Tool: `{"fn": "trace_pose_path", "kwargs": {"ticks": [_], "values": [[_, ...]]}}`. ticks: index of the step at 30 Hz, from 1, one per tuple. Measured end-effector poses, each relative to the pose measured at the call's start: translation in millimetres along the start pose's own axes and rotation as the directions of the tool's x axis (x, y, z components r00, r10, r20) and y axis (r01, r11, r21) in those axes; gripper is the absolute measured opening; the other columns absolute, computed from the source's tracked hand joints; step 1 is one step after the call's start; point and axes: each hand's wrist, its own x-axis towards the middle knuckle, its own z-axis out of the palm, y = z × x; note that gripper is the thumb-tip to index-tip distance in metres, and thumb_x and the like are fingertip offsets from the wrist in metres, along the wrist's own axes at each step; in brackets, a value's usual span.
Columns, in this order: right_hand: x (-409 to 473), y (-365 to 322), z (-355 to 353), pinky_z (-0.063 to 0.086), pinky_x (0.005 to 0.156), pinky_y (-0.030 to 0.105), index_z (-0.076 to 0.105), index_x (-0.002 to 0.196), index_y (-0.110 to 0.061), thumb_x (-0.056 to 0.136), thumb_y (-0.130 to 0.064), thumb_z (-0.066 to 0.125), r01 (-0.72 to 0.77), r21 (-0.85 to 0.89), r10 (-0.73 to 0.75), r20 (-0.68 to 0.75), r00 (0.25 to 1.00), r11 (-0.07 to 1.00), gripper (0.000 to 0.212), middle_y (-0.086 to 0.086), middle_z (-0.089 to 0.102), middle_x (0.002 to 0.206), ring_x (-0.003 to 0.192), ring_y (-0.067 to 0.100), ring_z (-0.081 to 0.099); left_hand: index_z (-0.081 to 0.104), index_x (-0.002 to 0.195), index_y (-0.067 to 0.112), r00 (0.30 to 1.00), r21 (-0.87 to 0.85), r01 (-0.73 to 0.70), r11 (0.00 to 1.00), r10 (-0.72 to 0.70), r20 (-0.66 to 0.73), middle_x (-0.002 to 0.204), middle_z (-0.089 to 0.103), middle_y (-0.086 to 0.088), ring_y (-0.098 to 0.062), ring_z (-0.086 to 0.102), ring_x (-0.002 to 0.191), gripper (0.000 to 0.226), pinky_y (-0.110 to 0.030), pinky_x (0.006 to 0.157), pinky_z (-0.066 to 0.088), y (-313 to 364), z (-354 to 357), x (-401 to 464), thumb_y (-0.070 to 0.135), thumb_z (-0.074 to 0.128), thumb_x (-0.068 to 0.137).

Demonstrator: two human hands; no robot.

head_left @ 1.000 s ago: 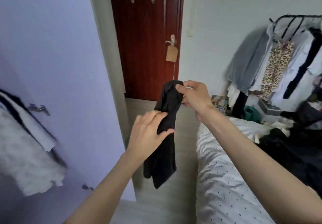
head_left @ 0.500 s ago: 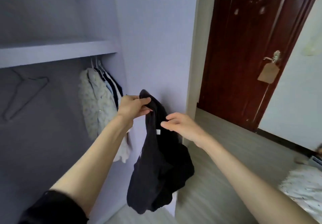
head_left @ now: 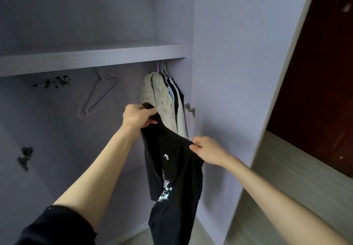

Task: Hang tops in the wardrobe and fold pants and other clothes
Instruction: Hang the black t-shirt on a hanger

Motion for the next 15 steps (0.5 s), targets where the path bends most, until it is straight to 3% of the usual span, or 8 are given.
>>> {"fn": "trace_pose_path", "kwargs": {"ticks": [4, 7, 11, 15], "values": [[19, -3, -5, 0.035, 0.060, 0.029, 0.053, 0.089, -0.009, 0.097, -0.026, 0.044, 0.030, -0.080, -0.030, 0.011, 1.000, 0.996, 0.021, 0.003, 0.055, 0.074, 0.067, 0.017, 0.048, 0.066, 0.073, 0.009, 0.993, 0.160, 0.030, 0.987, -0.011, -0.119, 0.063, 0.065, -0.001, -0.003, 0.061, 0.043, 0.014, -0.011, 0.042, 0.040, -26, -35, 10, 0.019, 0.074, 0.078], [32, -13, -7, 0.036, 0.057, 0.026, 0.051, 0.078, -0.020, 0.097, -0.027, 0.045, 0.066, -0.137, -0.061, 0.043, 0.997, 0.988, 0.021, -0.005, 0.053, 0.069, 0.067, 0.016, 0.050, 0.064, 0.064, 0.013, 0.986, 0.260, 0.015, 0.966, 0.028, -0.162, 0.059, 0.064, 0.000, -0.013, 0.064, 0.057, 0.020, -0.024, 0.063, 0.052, -35, -49, 13, 0.024, 0.075, 0.077], [47, -27, -7, 0.047, 0.073, 0.032, 0.051, 0.080, -0.028, 0.097, -0.029, 0.049, 0.120, -0.255, -0.105, 0.070, 0.992, 0.959, 0.017, -0.001, 0.060, 0.082, 0.080, 0.020, 0.057, 0.066, 0.065, 0.014, 0.982, 0.401, 0.049, 0.915, 0.029, -0.186, 0.070, 0.066, -0.002, -0.020, 0.063, 0.076, 0.021, -0.032, 0.073, 0.052, -45, -67, 14, 0.032, 0.073, 0.076], [53, -40, -14, 0.043, 0.076, 0.030, 0.056, 0.081, -0.028, 0.091, -0.025, 0.060, 0.144, -0.254, -0.084, 0.232, 0.969, 0.957, 0.011, -0.002, 0.058, 0.093, 0.091, 0.018, 0.055, 0.063, 0.063, 0.012, 0.980, 0.484, 0.038, 0.874, 0.063, -0.191, 0.087, 0.064, -0.010, -0.030, 0.054, 0.101, 0.028, -0.043, 0.089, 0.047, -54, -79, 11, 0.035, 0.073, 0.077]]}}
